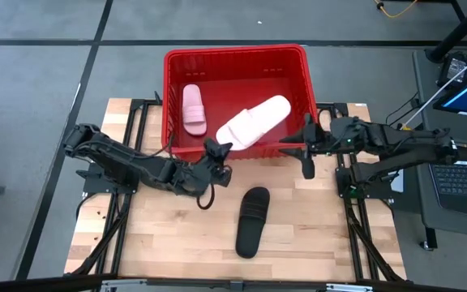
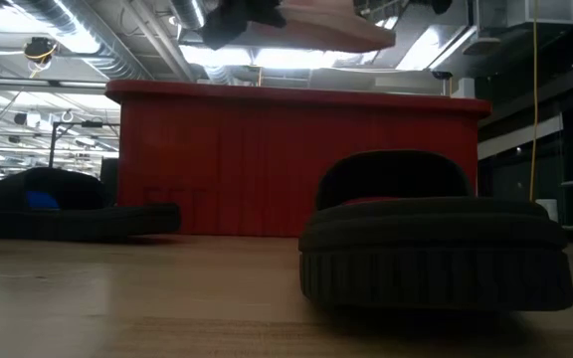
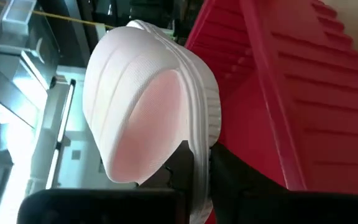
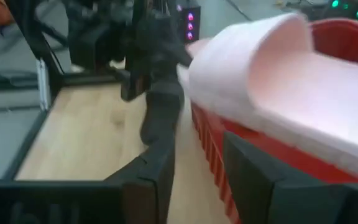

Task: Pick and place slides into bin
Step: Put the pink slide into the red bin

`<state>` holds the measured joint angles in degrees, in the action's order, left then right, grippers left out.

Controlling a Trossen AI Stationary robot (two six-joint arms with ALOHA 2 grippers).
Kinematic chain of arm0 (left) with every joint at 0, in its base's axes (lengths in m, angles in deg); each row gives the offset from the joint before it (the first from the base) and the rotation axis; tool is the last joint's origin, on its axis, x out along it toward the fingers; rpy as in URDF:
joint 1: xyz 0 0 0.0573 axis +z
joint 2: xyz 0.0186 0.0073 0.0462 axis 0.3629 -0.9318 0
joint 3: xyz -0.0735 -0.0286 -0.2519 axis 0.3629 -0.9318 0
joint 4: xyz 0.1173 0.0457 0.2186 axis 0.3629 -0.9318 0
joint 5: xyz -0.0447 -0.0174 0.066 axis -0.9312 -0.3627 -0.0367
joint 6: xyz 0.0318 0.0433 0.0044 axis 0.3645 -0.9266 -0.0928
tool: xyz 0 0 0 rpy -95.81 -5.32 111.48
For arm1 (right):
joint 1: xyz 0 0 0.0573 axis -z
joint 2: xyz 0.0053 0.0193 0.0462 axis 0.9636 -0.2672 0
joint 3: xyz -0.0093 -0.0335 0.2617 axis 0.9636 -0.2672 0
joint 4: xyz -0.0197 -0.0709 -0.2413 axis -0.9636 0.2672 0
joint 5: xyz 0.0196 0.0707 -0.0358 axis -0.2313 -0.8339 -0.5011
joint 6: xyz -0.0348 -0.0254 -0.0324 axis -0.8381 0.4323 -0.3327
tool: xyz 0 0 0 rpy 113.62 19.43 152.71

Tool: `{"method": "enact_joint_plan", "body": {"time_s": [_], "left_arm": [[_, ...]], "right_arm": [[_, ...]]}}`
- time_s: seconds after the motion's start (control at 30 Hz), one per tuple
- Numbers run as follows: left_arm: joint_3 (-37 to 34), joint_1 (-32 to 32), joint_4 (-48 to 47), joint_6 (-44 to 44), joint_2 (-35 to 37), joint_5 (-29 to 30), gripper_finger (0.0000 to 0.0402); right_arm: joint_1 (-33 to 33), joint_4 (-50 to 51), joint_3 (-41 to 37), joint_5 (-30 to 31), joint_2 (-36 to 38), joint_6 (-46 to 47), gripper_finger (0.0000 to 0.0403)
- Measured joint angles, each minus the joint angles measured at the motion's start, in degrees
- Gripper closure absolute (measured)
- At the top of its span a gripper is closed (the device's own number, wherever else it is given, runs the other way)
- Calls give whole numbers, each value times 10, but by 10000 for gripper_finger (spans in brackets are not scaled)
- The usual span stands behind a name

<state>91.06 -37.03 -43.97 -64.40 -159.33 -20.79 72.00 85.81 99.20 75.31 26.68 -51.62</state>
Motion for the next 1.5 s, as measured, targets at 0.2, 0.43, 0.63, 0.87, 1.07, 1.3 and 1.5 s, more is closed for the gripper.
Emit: {"method": "enact_joint_plan", "body": {"time_s": [0.2,0.43,0.63,0.87,1.07,1.3,1.5], "left_arm": [[0,43,0,-14,2,-8,376],[0,89,-3,-34,2,-10,376],[0,131,1,-36,5,1,376],[0,194,6,-27,10,-2,376],[2,220,8,19,13,-53,378],[80,235,-133,150,12,-62,378],[173,244,-299,273,-11,-101,378]], "right_arm": [[1,14,0,14,-16,-74,374],[10,26,0,15,-23,-136,397],[58,27,0,18,-18,-178,399],[131,-14,0,42,-19,-237,400],[159,-47,0,41,-20,-245,401],[178,-45,-1,41,-20,-269,401],[191,-46,-1,41,-20,-270,401]]}}
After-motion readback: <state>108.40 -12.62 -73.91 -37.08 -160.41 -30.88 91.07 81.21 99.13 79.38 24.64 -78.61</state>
